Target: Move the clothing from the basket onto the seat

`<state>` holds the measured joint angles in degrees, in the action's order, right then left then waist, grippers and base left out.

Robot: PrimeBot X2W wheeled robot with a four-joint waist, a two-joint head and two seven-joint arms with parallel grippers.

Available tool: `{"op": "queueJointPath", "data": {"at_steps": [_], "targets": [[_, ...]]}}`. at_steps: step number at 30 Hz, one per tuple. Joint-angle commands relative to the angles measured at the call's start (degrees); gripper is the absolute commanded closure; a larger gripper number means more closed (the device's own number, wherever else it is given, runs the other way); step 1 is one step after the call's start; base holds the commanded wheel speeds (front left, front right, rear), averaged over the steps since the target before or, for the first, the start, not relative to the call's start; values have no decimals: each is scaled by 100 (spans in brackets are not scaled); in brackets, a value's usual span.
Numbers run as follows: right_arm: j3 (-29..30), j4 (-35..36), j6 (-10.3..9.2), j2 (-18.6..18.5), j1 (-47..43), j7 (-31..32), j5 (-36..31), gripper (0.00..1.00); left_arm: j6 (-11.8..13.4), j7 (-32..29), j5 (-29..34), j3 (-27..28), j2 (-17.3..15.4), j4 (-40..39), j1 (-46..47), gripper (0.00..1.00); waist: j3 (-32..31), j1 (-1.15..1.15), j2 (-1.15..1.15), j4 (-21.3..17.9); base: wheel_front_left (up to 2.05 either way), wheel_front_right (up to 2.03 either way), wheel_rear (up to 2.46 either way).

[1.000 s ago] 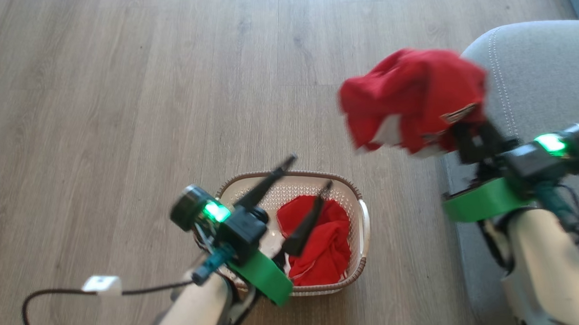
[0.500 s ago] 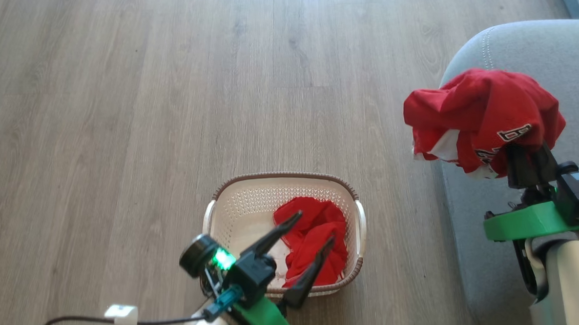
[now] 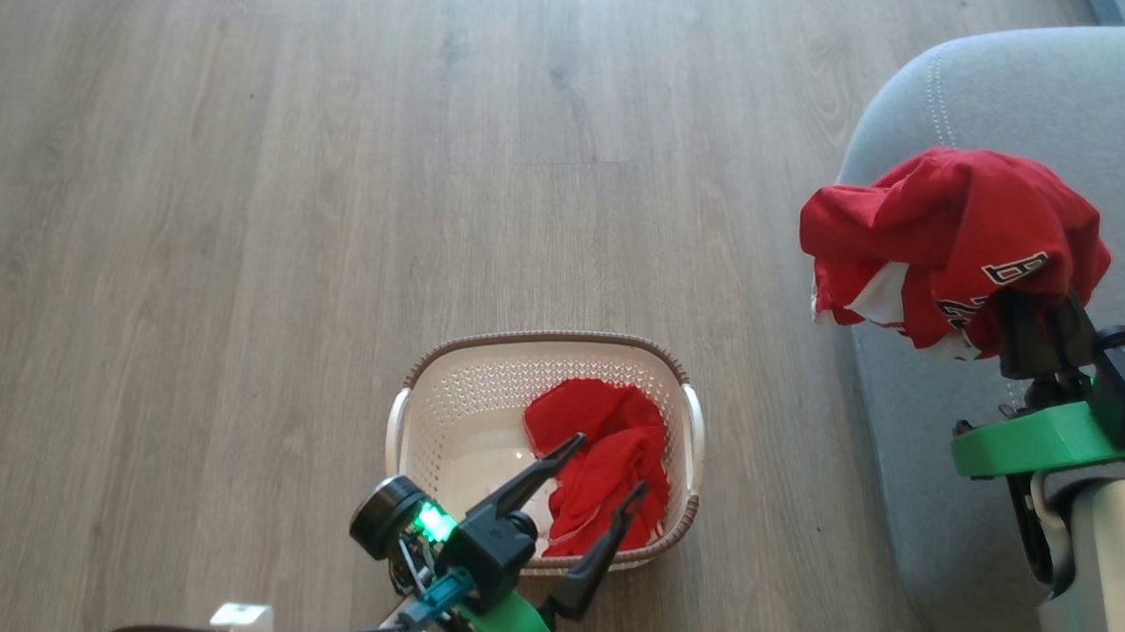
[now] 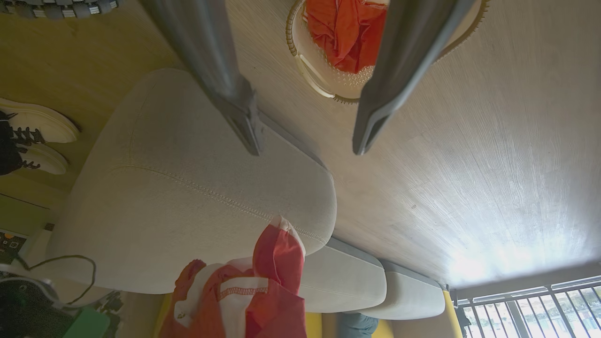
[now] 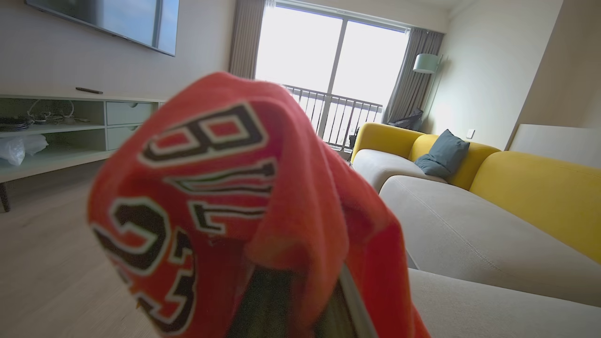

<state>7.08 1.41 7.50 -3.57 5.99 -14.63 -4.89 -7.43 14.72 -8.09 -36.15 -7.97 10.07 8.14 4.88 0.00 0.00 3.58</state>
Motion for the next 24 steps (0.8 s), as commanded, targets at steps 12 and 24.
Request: {"op": "queueJointPath", "data": {"at_steps": [12,24], "targets": [[-1,375,-1,48,189,-37,-29,100,-6,28,48,68,-92,-367,244,0,229,0,0,-933,0,0,0],[146,557,-1,66,96,-37,66,100,-6,28,132,-150,-162,-551,298,0,426,0,0,-2028,0,0,0]]}}
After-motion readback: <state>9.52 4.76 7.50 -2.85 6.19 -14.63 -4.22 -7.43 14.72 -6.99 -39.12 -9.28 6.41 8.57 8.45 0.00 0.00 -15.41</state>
